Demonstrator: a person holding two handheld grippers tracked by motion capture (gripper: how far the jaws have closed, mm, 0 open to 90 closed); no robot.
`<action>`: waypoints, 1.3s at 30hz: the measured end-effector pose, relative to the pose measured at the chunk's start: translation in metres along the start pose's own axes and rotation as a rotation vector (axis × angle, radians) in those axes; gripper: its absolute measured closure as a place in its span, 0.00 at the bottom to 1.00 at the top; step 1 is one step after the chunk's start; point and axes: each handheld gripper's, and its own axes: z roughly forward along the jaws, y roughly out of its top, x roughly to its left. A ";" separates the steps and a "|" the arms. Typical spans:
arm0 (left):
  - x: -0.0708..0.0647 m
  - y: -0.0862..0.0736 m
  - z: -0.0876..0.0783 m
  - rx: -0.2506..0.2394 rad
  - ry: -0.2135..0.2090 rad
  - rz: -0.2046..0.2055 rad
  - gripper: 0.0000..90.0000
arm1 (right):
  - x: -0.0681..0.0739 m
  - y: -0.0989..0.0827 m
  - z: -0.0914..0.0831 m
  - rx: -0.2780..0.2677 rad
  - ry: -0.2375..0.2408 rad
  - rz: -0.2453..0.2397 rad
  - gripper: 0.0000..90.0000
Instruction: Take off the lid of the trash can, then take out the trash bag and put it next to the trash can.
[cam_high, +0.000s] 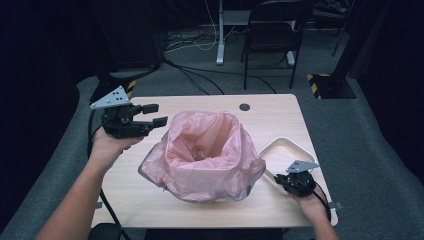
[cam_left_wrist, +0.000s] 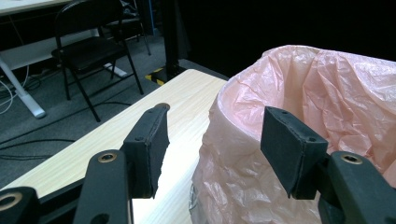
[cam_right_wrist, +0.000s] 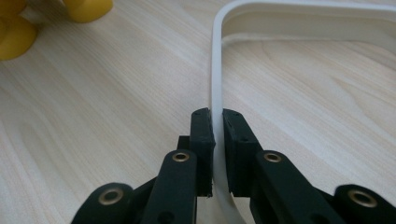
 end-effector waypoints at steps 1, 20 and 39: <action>0.000 0.000 0.000 0.000 -0.001 0.001 0.46 | 0.000 -0.001 0.001 0.012 0.000 -0.001 0.91; 0.000 0.000 0.000 0.002 0.001 0.001 0.46 | 0.005 0.003 -0.003 -0.041 -0.015 0.025 0.66; -0.002 0.003 0.002 0.001 -0.012 -0.001 0.46 | 0.022 0.033 -0.037 -0.180 0.009 0.019 0.57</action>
